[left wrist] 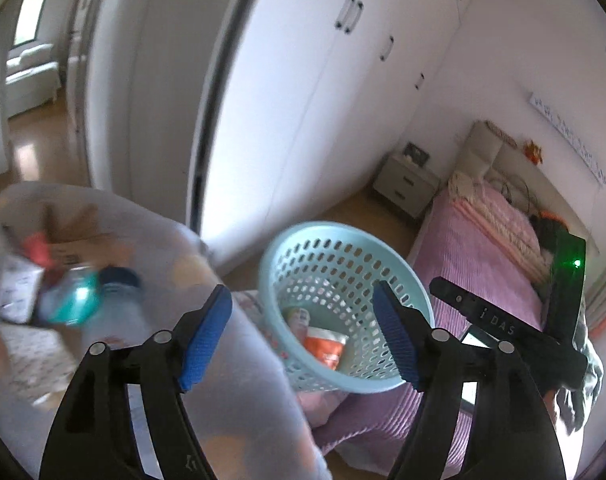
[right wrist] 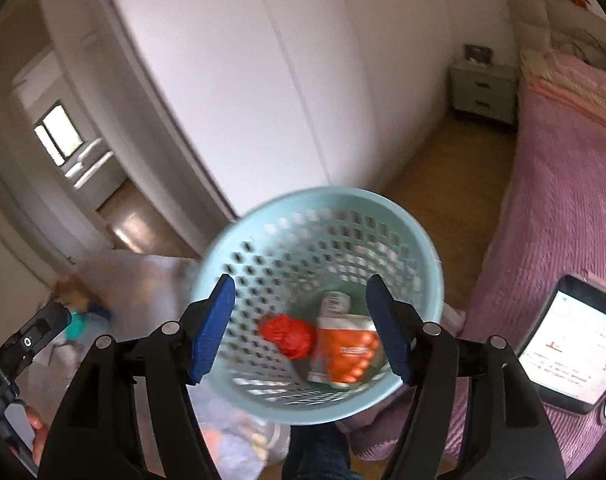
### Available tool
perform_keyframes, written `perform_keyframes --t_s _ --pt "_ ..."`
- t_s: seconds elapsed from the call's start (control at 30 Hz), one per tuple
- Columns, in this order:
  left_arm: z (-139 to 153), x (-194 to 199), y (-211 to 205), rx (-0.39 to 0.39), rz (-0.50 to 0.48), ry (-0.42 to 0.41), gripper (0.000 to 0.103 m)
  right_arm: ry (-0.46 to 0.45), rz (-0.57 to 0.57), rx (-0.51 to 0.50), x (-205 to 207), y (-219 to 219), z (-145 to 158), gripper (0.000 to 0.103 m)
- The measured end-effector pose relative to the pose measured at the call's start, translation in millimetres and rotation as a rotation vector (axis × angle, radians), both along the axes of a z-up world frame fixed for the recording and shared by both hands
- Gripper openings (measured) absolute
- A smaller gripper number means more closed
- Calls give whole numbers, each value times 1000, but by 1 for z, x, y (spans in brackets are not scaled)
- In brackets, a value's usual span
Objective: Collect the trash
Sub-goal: 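Grasp the dark blue milk carton with the left tool while the right tool grasps the plastic milk bottle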
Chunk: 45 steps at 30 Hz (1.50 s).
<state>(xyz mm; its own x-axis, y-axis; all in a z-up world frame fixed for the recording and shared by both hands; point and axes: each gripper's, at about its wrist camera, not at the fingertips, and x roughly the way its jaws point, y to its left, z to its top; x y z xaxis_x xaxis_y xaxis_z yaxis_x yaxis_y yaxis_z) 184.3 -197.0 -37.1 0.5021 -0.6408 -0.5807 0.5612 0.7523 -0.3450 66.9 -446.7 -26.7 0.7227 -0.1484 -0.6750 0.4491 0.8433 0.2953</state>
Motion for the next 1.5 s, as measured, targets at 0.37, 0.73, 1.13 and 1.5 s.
perform_keyframes --t_s 0.37,0.73,1.13,1.5 --pt "43 -28 135 -85 206 -106 74 -140 289 -63 13 118 48 64" --pt "42 13 285 47 474 -129 85 -95 481 -79 49 219 31 64" --pt "-24 114 287 306 368 25 85 27 437 -29 74 249 -14 65" --pt "-48 135 273 402 383 125 55 120 392 13 91 252 -41 74"
